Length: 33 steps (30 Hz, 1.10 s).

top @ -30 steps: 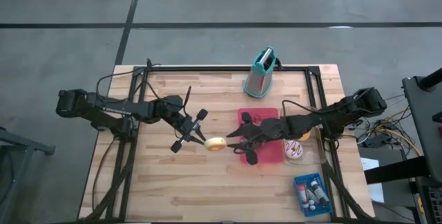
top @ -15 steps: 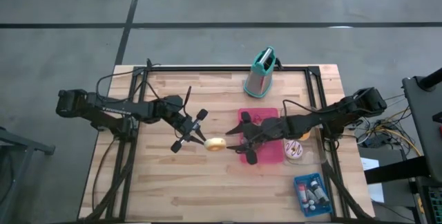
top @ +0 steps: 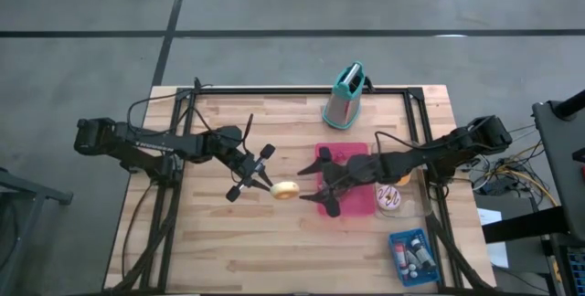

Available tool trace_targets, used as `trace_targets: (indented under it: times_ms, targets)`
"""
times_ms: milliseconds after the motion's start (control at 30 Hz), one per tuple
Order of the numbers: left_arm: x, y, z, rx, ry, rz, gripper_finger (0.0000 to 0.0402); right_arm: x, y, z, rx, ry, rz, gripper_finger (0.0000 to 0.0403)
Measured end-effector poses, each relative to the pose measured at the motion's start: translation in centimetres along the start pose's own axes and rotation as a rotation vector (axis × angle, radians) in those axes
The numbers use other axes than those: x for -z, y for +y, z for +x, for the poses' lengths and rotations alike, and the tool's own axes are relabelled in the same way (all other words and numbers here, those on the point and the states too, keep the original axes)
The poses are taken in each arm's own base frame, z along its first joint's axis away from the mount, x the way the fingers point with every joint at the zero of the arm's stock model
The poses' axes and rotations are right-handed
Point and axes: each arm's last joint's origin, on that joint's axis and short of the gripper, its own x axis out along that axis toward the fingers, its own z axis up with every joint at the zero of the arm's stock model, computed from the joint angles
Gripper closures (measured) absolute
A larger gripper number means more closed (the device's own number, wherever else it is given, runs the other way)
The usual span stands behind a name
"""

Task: Pick & Place Food Item
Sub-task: Put the white donut into the transparent bin

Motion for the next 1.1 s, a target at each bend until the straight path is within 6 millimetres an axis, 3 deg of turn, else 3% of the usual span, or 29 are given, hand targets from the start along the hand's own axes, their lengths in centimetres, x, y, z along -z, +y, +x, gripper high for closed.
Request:
trace_targets:
  times_ms: [567,800,967,1100]
  targets:
    - [-0.1,0.0,0.0,-0.002,-0.006,0.009,0.0376,-0.6,0.1,0.1,-0.009,-0.076,0.005,0.0077]
    - [-0.4,0.1,0.0,-0.005,-0.013,0.018,0.0376,0.2,0.2,2.7,-0.012,-0.143,-0.042,0.0078]
    - [-0.3,0.1,0.0,-0.004,-0.010,0.013,0.0376,-1.5,0.6,4.8,-0.006,-0.145,-0.088,0.0078]
    - [0.0,0.0,0.0,0.000,0.002,0.002,0.0376,-2.4,1.0,5.7,-0.002,-0.023,-0.060,0.0078]
